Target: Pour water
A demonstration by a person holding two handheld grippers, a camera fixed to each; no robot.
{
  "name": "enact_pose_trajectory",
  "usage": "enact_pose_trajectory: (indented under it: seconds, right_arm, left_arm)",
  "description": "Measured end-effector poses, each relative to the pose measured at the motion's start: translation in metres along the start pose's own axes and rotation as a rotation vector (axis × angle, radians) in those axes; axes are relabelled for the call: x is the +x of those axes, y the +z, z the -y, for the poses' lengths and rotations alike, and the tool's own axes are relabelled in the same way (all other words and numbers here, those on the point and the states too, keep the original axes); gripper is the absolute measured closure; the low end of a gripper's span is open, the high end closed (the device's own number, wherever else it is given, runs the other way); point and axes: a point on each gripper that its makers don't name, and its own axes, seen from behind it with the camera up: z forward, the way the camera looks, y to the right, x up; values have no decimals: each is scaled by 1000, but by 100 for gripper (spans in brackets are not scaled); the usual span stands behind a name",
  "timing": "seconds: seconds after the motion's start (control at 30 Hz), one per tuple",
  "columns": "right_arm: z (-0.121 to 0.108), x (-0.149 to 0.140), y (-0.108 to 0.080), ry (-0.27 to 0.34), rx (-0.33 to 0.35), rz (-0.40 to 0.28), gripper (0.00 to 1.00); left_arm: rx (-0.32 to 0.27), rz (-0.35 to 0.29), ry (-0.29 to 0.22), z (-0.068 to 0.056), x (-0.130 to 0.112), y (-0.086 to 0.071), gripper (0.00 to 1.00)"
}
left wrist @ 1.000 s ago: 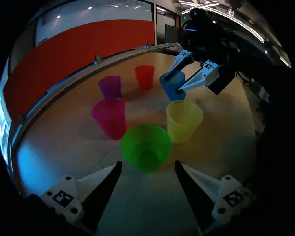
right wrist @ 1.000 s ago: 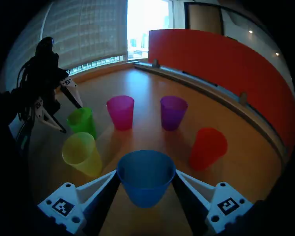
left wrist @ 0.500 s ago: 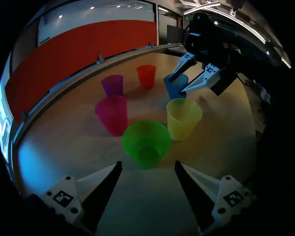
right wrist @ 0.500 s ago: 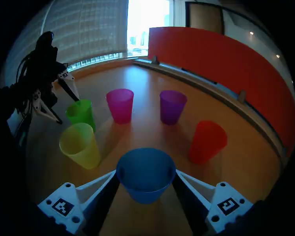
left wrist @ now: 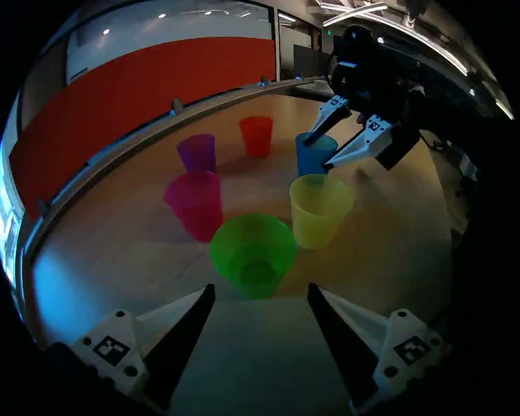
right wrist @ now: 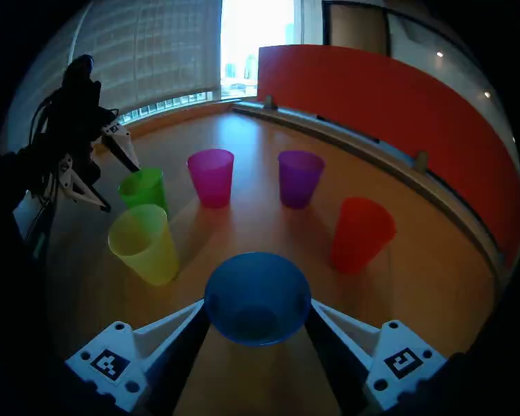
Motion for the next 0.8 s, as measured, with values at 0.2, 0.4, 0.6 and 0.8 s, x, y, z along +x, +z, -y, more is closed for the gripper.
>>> enact_pose_trajectory:
  seconds: [0.2, 0.4, 0.6, 0.8]
  right_arm:
    - [0, -3, -5, 8, -10, 1, 1]
    - [2, -10, -17, 21, -26, -6, 1]
    - [5, -20, -35, 34, -47, -10, 1]
    - [7, -26, -54, 48, -80, -24, 1]
  left_arm:
    - [3, 0, -11, 1, -1, -2, 0]
    - [26, -5, -29, 6, -6, -9, 0]
    - [54, -16, -60, 11, -15, -20, 0]
    - [96, -39, -95, 15, -21, -33, 0]
